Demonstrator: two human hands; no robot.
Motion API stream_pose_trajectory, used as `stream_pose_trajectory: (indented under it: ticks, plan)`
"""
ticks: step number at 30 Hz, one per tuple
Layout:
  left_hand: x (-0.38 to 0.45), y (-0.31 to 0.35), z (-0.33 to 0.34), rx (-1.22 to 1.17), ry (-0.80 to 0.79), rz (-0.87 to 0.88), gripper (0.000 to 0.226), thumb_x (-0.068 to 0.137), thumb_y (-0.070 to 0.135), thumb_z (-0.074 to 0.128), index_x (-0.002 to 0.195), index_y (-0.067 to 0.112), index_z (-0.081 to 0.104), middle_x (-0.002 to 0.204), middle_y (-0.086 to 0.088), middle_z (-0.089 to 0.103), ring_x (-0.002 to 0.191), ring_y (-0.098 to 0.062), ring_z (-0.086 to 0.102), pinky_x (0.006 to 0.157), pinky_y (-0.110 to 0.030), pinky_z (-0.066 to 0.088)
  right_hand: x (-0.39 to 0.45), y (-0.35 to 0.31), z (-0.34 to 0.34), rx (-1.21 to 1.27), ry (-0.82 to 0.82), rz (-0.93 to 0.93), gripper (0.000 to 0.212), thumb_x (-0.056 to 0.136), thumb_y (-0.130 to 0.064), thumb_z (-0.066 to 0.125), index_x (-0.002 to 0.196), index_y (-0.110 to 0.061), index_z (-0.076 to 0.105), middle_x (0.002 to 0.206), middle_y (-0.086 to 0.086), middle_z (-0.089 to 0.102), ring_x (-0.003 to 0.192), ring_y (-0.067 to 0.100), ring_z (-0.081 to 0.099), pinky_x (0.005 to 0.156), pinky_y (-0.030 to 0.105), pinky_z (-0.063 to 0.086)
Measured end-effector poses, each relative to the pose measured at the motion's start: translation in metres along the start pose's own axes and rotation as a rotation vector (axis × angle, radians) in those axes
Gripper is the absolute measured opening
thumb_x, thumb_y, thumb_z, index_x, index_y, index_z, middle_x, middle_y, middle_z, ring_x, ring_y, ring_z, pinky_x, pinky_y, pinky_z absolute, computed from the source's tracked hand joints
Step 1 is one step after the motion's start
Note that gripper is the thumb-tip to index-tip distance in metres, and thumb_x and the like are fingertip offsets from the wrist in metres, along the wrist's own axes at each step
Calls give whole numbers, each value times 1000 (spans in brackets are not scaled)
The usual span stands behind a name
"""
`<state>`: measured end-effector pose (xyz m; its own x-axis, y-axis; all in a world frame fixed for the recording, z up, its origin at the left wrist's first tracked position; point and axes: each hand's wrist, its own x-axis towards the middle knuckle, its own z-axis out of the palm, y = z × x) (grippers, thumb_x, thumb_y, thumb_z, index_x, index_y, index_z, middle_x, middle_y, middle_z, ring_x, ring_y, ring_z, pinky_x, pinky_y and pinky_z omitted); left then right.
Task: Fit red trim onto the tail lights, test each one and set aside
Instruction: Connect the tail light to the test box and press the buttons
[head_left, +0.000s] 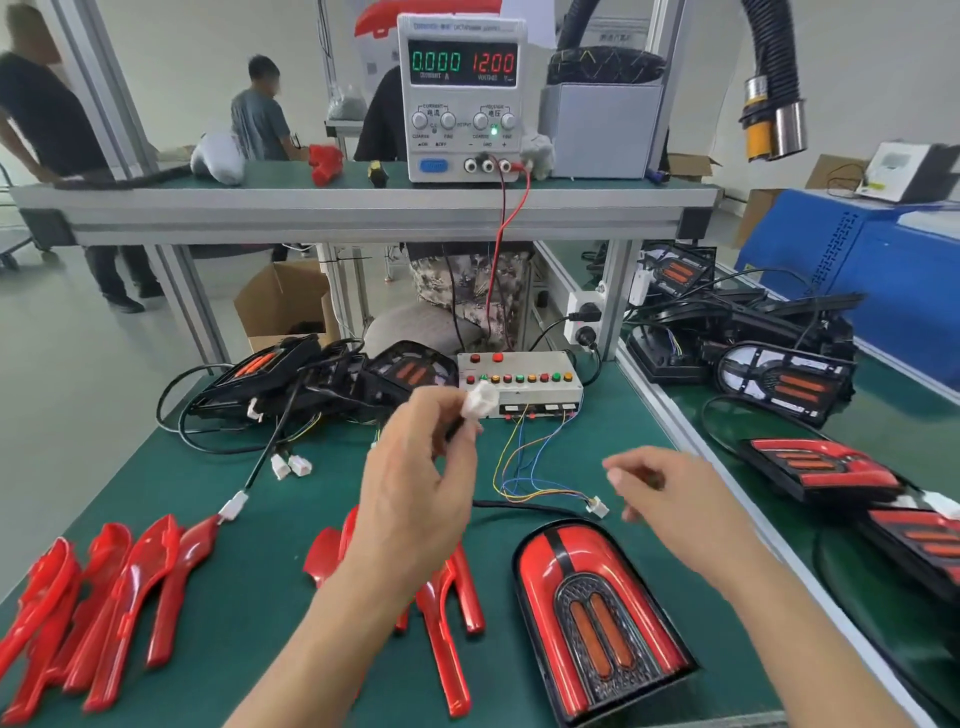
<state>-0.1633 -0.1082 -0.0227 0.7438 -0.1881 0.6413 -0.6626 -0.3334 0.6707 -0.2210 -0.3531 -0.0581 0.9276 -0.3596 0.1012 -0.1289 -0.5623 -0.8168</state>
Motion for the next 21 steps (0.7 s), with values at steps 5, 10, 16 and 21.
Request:
stream_pose_trajectory:
  ticks: [5, 10, 16, 21]
  plan:
    - [-8, 6, 16, 25, -216, 55, 11, 106, 39, 47, 94, 39, 46, 76, 20, 44, 75, -5, 44, 70, -17, 32, 76, 47, 22, -593, -333, -56, 41, 96, -27, 65, 136, -20, 62, 123, 3, 58, 115, 21, 60, 101, 31, 44]
    - [-17, -7, 35, 123, -370, -10, 38, 102, 64, 29, 84, 32, 41, 69, 7, 44, 74, -13, 44, 68, -37, 44, 86, 56, 30, -621, -370, -130, 13, 94, -28, 68, 98, -18, 75, 76, -13, 59, 78, 13, 59, 60, 17, 37]
    - [-20, -14, 38, 98, -407, -69, 36, 100, 61, 30, 85, 33, 46, 71, 4, 51, 80, -12, 45, 75, -39, 46, 67, 8, 22, 343, -341, 90, 33, 79, -40, 82, 86, -8, 78, 68, -3, 68, 55, 6, 56, 50, 19, 41]
    - [-24, -14, 40, 78, -390, -92, 30, 99, 58, 43, 92, 33, 57, 71, 6, 52, 79, -12, 47, 72, -34, 44, 44, -24, 38, 915, -434, 310, 24, 78, -42, 78, 80, -18, 82, 61, -6, 49, 51, 7, 43, 48, 19, 38]
